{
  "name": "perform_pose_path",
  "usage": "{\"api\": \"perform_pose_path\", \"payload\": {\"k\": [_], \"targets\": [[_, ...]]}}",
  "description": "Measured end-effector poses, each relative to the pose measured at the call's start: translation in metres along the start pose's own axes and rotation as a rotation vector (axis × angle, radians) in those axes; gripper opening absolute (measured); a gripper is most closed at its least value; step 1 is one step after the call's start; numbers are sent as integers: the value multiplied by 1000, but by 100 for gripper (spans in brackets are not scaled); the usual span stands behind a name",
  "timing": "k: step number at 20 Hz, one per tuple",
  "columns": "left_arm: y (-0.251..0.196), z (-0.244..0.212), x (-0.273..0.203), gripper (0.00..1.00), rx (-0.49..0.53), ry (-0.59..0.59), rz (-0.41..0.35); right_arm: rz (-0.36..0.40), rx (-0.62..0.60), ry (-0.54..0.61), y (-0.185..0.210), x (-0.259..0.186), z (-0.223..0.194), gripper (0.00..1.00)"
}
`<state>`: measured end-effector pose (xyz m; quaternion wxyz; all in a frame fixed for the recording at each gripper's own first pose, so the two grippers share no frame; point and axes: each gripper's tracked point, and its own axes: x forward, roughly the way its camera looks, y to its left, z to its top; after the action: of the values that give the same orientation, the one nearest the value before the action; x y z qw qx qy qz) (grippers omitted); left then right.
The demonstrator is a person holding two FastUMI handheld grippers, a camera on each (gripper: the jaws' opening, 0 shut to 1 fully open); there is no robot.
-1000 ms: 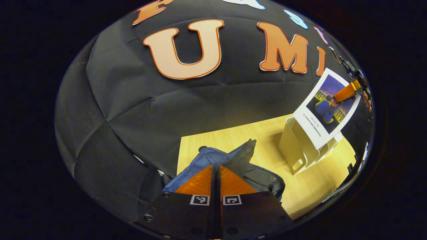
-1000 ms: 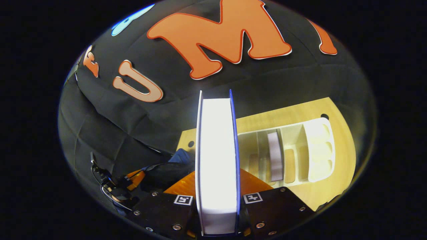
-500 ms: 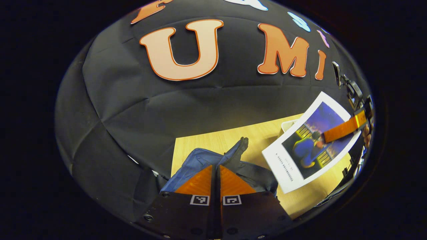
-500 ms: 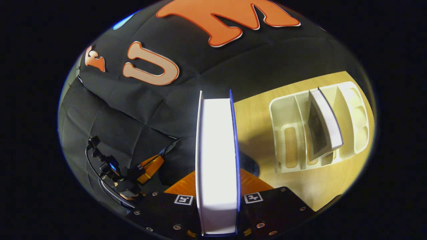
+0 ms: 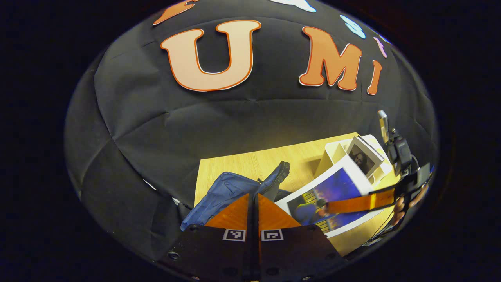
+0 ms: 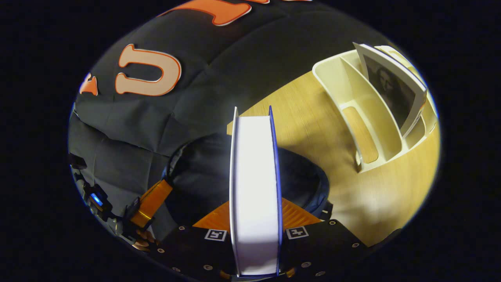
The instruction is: Open the schoolbag, grab two books from the bookshelf and put them into the schoolbag.
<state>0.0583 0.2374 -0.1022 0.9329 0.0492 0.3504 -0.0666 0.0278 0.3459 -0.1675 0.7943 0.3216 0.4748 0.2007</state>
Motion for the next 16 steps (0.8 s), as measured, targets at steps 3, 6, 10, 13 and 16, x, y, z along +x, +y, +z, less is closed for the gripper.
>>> {"api": "perform_pose_path", "payload": {"k": [3,6,10,13,16], "targets": [[-5,0,-1,0,-1,-6,-19,5,25,-44,11,31,-2,40],[-5,-1,0,0,2,-5,-32,26,93,-75,16,50,-7,40],[-19,-4,1,0,16,1,-79,88,198,-78,15,76,-10,40],[-27,-6,2,0,54,12,-99,129,235,-78,12,93,-18,40],[-39,-9,5,0,68,29,-134,142,257,-72,10,105,-27,40]]}}
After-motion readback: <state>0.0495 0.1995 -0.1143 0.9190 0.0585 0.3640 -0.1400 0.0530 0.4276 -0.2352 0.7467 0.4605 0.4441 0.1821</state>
